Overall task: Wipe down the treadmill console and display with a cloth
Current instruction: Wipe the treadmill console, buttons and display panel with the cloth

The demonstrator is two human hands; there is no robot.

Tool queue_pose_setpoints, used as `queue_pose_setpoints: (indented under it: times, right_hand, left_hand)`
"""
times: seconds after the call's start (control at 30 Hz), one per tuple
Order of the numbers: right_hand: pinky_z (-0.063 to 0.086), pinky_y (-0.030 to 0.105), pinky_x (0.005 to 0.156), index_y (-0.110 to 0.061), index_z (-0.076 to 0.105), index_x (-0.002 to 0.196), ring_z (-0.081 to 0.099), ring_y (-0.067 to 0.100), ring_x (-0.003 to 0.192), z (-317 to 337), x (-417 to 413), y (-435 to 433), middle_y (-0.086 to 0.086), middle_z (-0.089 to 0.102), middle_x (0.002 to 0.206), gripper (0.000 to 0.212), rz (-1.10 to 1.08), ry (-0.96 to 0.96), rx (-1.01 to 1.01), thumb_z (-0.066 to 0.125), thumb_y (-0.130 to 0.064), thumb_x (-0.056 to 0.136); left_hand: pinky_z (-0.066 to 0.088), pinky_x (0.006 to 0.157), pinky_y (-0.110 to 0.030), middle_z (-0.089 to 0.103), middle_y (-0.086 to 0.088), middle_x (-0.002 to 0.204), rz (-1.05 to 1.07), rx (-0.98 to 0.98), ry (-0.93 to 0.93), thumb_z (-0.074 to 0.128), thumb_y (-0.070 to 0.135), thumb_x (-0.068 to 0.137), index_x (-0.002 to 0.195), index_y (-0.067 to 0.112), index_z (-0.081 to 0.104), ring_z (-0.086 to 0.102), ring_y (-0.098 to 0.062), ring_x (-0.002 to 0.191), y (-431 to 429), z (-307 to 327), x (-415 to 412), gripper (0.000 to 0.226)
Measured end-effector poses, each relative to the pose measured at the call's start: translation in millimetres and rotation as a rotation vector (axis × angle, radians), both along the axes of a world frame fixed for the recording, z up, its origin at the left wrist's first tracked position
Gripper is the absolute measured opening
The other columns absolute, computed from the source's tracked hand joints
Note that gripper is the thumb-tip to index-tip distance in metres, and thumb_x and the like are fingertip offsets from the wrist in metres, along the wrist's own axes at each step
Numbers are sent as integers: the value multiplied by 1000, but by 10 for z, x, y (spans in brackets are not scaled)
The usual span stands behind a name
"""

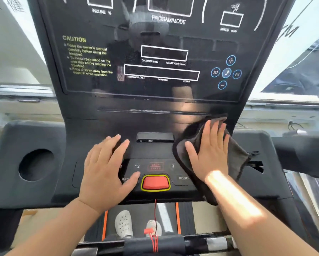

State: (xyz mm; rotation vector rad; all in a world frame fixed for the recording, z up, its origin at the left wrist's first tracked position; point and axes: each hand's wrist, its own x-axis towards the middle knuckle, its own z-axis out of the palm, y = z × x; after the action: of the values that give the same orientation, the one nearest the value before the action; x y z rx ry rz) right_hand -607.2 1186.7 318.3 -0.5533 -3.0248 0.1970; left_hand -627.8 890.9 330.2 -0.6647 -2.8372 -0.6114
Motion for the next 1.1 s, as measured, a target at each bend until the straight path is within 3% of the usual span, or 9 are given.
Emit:
queue_pose_setpoints:
  times: [0.1,0.23,0.47,0.67,0.93,1.1]
  right_hand:
    - [1,55,127,-4,0,162,-3,40,157,5,-88,36,24,4,170,91,-82,106,-42,18,-66,98]
    - [-1,55,127,-5,-4,162,-8,40,157,116,-233,97,22,-2,170,88,-108,210,-73,19,-62,99]
    - [-4,58,126,-7,2,162,-6,43,156,499,-577,368,20,2,171,86,41,319,45,31,-56,99]
    - [-1,67,123,-5,8,161,-1,50,153,681,-859,540,26,7,169,85,42,454,81,37,-54,98]
    - [-3,59,124,-18,15,164,4,39,157,1230,-1325,320,9,12,172,76,435,473,374,33,-59,102]
    - [-1,58,125,-24,22,163,7,34,158,826,-938,520,2,17,172,71,584,394,431,36,-58,101]
  left_hand:
    - [27,118,-59,43,-14,154,-31,-38,17,57,55,79,144,11,51,38,-39,144,97,73,-219,79]
    - [17,121,-57,35,-15,159,-87,-108,71,55,54,79,146,13,48,31,-40,146,287,206,-423,79]
    - [31,110,-55,41,-16,156,-49,-120,259,62,49,78,141,10,55,41,-40,136,640,536,-644,75]
    - [15,121,-57,28,-10,166,11,-224,212,53,51,82,148,9,48,27,-32,152,757,365,-637,79]
    - [15,120,-61,24,-8,167,71,-233,180,54,51,81,151,11,44,22,-29,155,819,331,-603,81]
    - [16,119,-62,26,-3,167,68,-201,193,55,50,80,152,15,44,22,-25,154,773,293,-620,81]
